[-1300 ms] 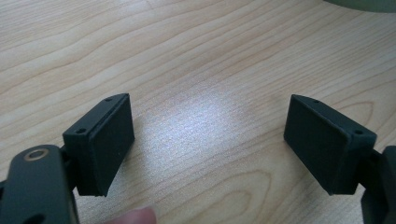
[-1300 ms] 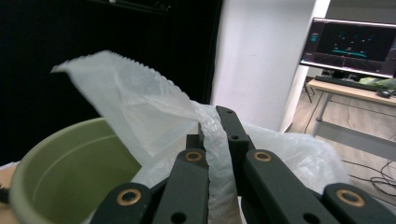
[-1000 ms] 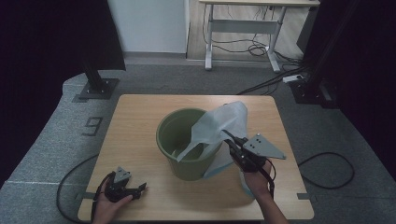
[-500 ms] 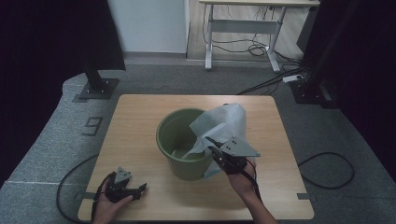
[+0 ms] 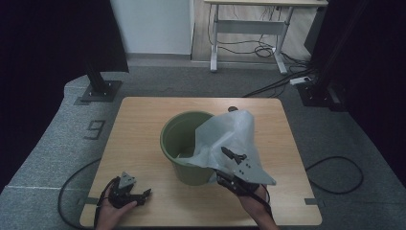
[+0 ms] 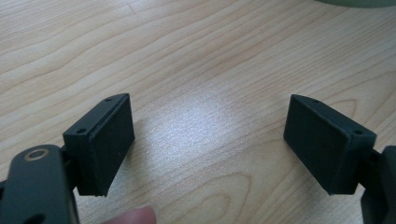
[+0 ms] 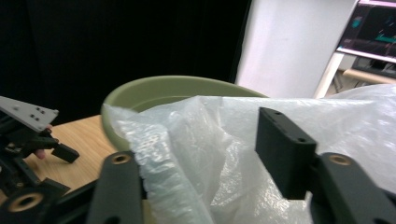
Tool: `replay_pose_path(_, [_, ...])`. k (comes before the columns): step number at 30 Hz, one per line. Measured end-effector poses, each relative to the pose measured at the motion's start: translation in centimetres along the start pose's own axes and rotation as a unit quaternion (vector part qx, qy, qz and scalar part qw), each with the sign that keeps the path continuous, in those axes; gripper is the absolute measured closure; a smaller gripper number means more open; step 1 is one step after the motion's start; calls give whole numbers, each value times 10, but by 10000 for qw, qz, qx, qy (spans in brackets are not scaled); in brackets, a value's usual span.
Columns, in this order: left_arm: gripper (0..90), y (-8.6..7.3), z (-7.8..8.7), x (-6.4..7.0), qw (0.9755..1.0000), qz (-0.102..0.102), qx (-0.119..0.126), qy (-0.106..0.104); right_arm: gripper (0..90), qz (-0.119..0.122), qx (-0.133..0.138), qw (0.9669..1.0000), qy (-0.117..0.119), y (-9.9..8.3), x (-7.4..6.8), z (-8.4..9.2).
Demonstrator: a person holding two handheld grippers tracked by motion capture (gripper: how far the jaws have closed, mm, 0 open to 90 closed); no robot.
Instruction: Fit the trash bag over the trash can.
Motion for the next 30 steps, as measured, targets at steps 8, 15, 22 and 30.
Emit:
replay_pose_path(8, [161,1,0,1,10000,4,0,-16,395,32,127,9998,-169,-1,1,25])
replay_pose_path(15, [161,0,0,0,10000,29,12,-27,379,-47,-126,9987,-489,-11,14,26])
replay_pose_path(22, [161,0,0,1,10000,14,10,-15,568,-289,-412,9942,-954,-29,31,34])
replay_pose_path(30, [165,3,2,0,9999,33,90,32,886,-152,-386,9926,-1141,-27,51,32])
Point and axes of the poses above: each handheld gripper's, and its own axes: z roughly backward along the jaws, y roughly out of its top, x roughly to its right, the point moved 8 cm from there along -z, roughly forward along the jaws, and after that the axes turned 3 degrees about -z, right-handed, at the moved point
